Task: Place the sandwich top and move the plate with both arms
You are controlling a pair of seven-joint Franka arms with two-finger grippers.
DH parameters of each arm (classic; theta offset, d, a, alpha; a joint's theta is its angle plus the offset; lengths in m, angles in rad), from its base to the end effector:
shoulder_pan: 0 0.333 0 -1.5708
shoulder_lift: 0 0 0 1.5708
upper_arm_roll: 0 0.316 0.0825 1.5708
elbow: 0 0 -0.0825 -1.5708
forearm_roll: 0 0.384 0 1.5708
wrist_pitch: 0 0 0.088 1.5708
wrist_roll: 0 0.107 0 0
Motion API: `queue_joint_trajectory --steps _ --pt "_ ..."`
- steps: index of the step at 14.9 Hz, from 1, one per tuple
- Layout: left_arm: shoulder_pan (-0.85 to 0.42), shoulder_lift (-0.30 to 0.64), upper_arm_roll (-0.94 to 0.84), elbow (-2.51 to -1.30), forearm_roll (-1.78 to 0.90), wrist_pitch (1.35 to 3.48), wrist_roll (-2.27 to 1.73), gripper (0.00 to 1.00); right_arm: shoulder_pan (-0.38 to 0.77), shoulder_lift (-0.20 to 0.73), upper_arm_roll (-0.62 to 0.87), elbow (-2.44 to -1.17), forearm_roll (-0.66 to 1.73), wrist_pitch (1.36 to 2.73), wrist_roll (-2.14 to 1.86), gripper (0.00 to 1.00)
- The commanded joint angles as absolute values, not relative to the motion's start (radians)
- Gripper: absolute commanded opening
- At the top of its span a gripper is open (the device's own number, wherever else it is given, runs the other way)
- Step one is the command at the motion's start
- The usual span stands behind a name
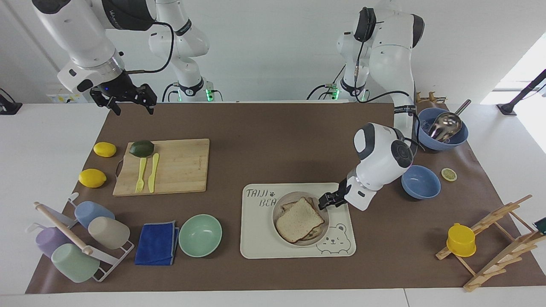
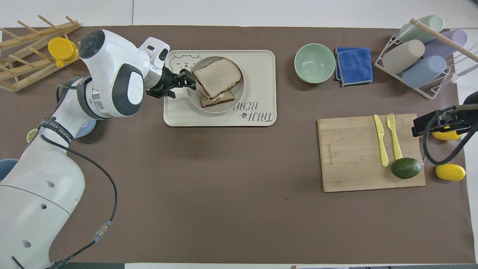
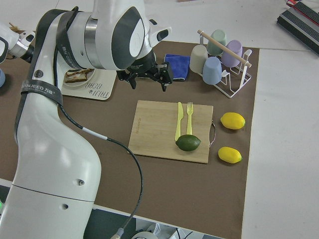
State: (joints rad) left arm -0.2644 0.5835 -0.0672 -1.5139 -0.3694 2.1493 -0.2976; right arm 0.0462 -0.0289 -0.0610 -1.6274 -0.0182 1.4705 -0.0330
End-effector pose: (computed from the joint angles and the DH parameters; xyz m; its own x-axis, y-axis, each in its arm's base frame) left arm 0.6703 -0.2384 0.3310 0.9836 0.1574 -0.0885 0.1782 -0.9251 0.3354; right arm 0.5330 -0.0105 0.6057 0.9916 0.0167 -0.1282 0.0185 -0.9998 0.0122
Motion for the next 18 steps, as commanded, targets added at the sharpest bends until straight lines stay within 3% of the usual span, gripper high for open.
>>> queue_joint_trajectory --steps 1,9,18 --pt "-0.256 0.563 -0.058 -1.485 -0.316 2.079 -0.291 1.00 0.038 -0.037 -0.058 -1.623 -0.020 1.451 -0.054 1.00" --pt "-0.178 0.335 -0.028 -1.485 -0.160 1.869 -0.293 1.00 0.038 -0.037 -0.058 -1.623 -0.020 1.451 -0.052 1.00" --pt "-0.181 0.167 -0.002 -1.503 0.012 1.626 -0.258 1.00 0.037 -0.037 -0.058 -1.623 -0.020 1.451 -0.052 1.00"
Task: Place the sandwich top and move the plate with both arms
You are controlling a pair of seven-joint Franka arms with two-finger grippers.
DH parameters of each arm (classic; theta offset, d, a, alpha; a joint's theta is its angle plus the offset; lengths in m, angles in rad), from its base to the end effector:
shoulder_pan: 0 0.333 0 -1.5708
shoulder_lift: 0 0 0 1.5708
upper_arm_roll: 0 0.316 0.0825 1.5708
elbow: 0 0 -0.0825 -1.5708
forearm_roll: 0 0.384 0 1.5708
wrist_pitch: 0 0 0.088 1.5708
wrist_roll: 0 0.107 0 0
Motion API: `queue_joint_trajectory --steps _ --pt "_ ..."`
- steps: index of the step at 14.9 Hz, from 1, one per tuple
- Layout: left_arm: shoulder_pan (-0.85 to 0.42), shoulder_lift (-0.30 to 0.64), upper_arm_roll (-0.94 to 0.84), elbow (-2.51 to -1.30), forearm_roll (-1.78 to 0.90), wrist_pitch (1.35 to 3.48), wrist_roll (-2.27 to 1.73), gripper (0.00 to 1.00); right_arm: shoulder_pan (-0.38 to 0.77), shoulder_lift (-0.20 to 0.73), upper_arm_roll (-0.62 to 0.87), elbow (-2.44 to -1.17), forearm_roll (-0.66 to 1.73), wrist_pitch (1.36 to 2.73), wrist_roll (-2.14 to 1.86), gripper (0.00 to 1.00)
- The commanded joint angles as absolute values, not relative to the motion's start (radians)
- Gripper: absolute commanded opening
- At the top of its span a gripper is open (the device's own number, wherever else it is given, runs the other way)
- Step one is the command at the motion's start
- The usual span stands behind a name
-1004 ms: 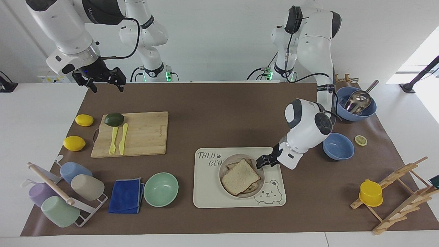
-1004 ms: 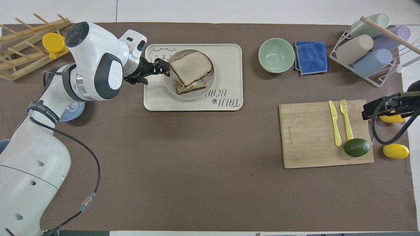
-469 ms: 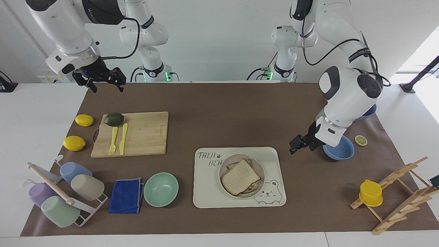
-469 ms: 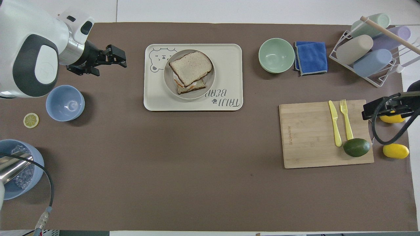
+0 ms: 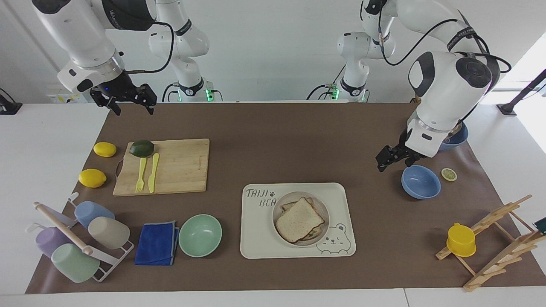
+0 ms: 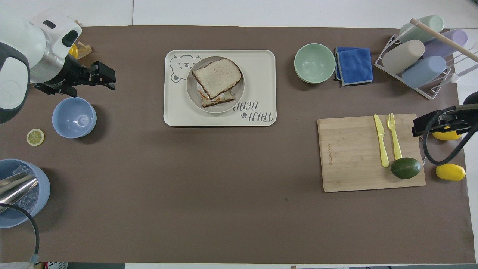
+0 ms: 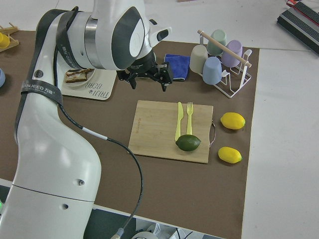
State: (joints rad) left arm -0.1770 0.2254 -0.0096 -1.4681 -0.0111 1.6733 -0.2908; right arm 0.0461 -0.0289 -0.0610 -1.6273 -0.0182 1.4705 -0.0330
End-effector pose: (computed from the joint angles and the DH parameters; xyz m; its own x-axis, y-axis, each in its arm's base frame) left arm 0.6171 -0.1170 0.5487 0.9942 0.1054 -0.0231 0.1055 -0.9944 0.0068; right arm 0.5330 -0.0105 0.6058 0.9916 0.0166 -0.1281 0.0184 -0.9998 0.0122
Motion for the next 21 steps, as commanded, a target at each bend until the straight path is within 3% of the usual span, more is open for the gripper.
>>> queue_joint_trajectory --steps 1,3,9,21 --pt "-0.178 0.151 0.003 -1.503 0.014 1.600 -0.224 1.00 0.038 -0.037 -0.058 -1.623 -0.020 1.451 -0.054 1.00" --pt "-0.143 0.117 0.002 -1.535 0.028 1.566 -0.161 1.00 0.037 -0.037 -0.058 -1.623 -0.020 1.451 -0.054 1.00" --pt "-0.103 -0.087 -0.011 -1.807 0.032 1.580 -0.113 1.00 0.037 -0.037 -0.058 -1.623 -0.020 1.451 -0.054 1.00" --pt "-0.089 -0.061 -0.029 -1.698 -0.034 1.580 -0.120 1.00 0.037 -0.037 -0.058 -1.623 -0.020 1.451 -0.054 1.00"
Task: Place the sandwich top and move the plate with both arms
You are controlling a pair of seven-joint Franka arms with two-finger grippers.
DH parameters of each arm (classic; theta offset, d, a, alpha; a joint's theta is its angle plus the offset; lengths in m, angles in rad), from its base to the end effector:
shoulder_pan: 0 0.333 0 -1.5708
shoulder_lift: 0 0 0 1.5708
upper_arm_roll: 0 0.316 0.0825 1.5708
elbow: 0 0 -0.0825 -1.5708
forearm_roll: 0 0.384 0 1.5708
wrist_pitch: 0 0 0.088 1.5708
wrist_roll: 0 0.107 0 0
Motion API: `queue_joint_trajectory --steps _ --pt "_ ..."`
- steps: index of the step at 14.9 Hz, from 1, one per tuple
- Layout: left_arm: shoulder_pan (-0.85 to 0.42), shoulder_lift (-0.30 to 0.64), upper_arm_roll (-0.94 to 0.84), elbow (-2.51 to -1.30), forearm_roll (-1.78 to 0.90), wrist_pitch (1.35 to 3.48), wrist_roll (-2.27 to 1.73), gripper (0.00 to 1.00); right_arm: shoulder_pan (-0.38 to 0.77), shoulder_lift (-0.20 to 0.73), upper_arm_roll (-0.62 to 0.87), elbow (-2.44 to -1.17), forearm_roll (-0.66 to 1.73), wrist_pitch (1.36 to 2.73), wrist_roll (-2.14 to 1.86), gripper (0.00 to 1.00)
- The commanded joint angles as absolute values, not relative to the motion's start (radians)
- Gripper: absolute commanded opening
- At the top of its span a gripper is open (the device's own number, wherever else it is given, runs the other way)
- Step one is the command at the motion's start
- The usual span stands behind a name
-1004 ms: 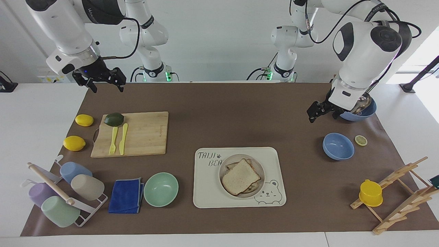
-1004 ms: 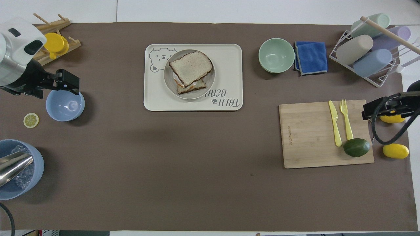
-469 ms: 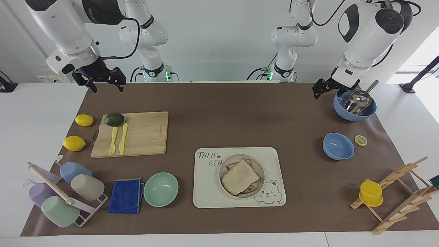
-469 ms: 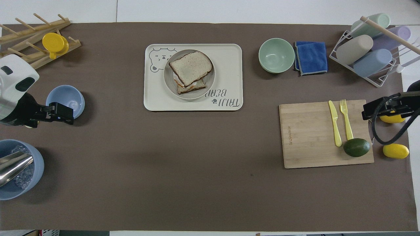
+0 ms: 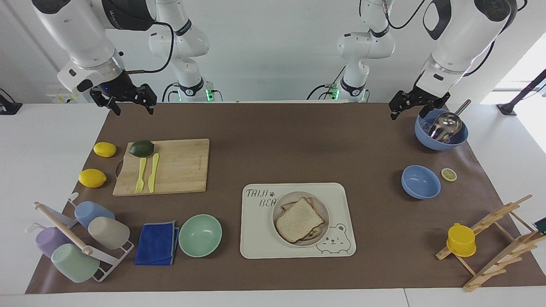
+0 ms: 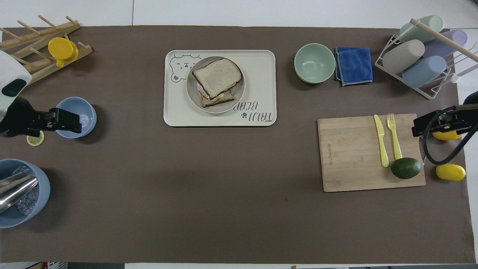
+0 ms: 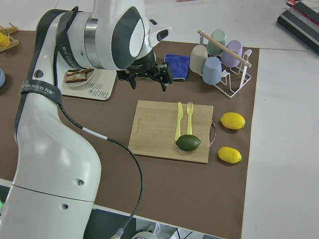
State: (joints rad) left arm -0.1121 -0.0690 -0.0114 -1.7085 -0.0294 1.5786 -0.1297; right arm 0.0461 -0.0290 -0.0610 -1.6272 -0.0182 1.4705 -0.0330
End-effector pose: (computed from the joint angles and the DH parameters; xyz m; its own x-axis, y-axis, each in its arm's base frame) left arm 0.5262 -0.0687 0.5978 0.9979 0.0067 -0.0640 0.0080 -0.9998 0.0204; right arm 0.5330 -0.0105 0.6059 0.9917 0.0166 -0.1279 0.0184 -0.9998 0.0122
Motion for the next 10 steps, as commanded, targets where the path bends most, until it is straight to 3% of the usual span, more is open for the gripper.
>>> queue_joint_trajectory --steps 1,3,10 --pt "-0.059 -0.055 -0.056 -1.697 -0.032 1.580 -0.120 1.00 0.038 -0.037 -0.058 -1.623 -0.020 1.451 -0.052 1.00" --pt "-0.035 -0.038 -0.081 -1.648 -0.025 1.574 -0.121 1.00 0.037 -0.037 -0.058 -1.623 -0.020 1.451 -0.052 1.00" --pt "-0.041 -0.048 -0.080 -1.669 -0.025 1.572 -0.120 1.00 0.037 -0.037 -0.058 -1.623 -0.020 1.451 -0.052 1.00"
